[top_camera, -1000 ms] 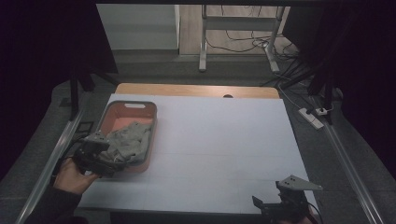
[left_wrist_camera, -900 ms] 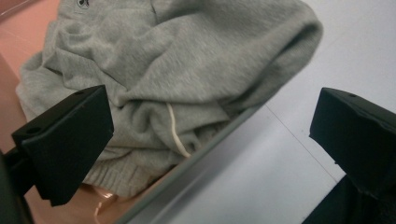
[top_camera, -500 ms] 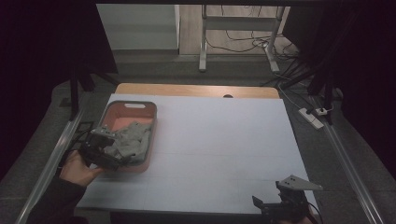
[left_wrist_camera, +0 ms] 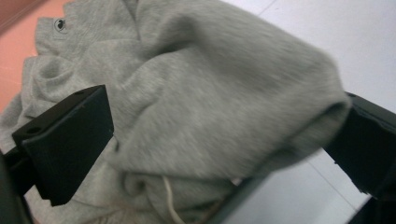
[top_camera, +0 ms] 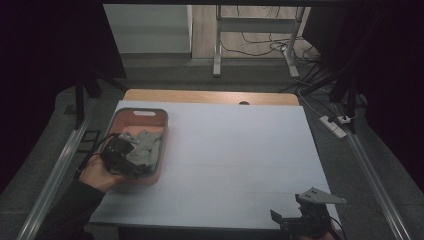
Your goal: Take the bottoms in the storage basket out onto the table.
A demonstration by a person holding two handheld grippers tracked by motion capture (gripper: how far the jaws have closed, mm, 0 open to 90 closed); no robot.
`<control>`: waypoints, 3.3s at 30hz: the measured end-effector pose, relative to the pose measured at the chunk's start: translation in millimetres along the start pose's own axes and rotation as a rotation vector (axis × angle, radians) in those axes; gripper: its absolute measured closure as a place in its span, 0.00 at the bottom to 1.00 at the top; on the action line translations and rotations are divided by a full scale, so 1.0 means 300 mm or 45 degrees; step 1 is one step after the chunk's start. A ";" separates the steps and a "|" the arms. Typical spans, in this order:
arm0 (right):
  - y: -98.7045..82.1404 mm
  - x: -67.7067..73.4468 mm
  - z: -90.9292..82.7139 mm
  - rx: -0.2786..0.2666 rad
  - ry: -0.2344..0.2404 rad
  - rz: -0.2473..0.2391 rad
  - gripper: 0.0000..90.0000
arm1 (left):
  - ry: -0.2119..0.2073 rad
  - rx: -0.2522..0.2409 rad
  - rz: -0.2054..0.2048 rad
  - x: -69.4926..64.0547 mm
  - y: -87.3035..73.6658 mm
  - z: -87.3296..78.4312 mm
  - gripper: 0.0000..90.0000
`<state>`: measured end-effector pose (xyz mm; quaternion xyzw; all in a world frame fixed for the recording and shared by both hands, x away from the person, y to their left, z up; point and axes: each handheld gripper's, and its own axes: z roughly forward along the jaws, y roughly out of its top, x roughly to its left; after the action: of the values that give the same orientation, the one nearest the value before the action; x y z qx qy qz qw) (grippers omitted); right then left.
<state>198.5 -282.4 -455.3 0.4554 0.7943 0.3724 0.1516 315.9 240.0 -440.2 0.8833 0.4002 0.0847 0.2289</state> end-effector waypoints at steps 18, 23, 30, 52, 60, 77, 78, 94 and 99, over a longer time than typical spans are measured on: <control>-0.001 -0.003 -0.001 -0.003 0.008 0.010 0.01 | 0.046 0.200 -0.055 0.119 0.052 0.157 0.00; -0.001 -0.003 -0.001 -0.003 0.009 0.010 0.01 | 0.033 0.222 -0.071 0.146 0.063 0.176 0.00; -0.001 -0.003 -0.003 -0.004 0.011 0.009 0.01 | -0.010 0.289 -0.102 0.188 0.083 0.218 0.00; -0.003 0.001 -0.002 -0.001 0.006 -0.006 0.01 | 0.025 0.396 -0.094 0.183 0.092 0.279 0.18; -0.003 0.001 -0.002 -0.001 0.007 -0.006 0.01 | -0.009 0.364 -0.163 0.208 0.085 0.246 0.57; -0.002 -0.002 -0.002 -0.002 0.006 0.006 0.01 | -0.083 0.315 -0.272 0.232 0.088 0.200 0.68; -0.002 -0.002 -0.002 -0.002 0.007 0.008 0.01 | -0.081 0.297 -0.275 0.234 0.090 0.187 0.68; -0.001 -0.004 -0.002 0.000 0.013 0.013 0.01 | -0.022 0.185 -0.230 0.221 0.135 0.047 0.68; -0.001 -0.004 -0.002 0.001 0.013 0.015 0.01 | -0.030 0.134 -0.242 0.219 0.150 0.002 0.68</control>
<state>198.8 -283.7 -455.3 0.4581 0.7926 0.3753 0.1454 389.9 262.8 -421.7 0.8532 0.4832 0.0311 0.1938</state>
